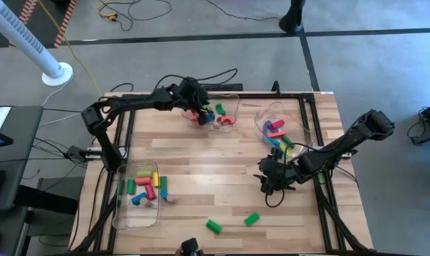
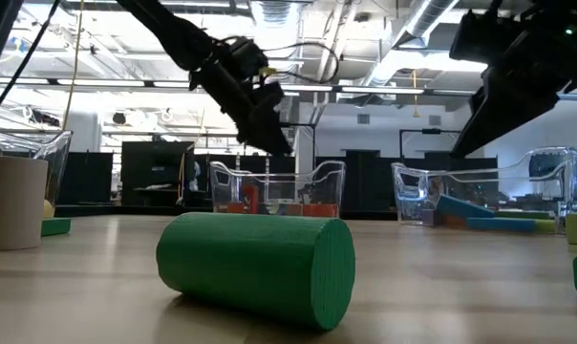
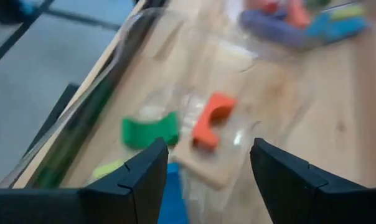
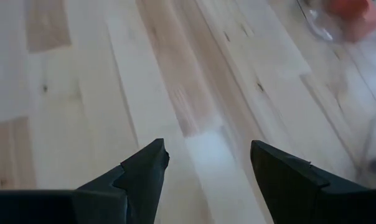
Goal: Sort blocks by size
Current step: Move the red arch block to the center of the table
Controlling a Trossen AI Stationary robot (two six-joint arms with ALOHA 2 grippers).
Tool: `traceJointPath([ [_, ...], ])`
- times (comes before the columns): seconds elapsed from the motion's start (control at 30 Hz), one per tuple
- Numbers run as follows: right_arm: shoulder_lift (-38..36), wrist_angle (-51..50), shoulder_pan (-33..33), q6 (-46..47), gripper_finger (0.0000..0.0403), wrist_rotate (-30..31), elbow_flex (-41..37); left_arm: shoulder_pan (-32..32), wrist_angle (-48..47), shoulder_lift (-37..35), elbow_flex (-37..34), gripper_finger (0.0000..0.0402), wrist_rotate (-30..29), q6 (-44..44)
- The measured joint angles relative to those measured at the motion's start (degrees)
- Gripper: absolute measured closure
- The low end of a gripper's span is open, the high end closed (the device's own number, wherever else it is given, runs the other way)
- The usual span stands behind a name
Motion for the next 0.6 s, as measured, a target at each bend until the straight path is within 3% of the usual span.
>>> traceJointPath([
  [0.2, -3.7, -6.1, 0.1, 5.5, 0.0138, -1.3, 0.0, -5.5, -1.1, -2.7, 2.1, 0.0182, 0.5, 2.4],
  [0.33, -6.9, -10.2, 1.8, 9.7, 0.0138, -1.8, 0.0, -10.3, -3.8, -6.1, 2.2, 0.0182, 4.8, 3.3],
  [0.6, -10.7, -23.0, 6.3, 23.1, 0.0138, -9.8, 0.0, -22.3, -12.8, -9.0, 2.2, 0.0182, 6.2, 6.2],
])
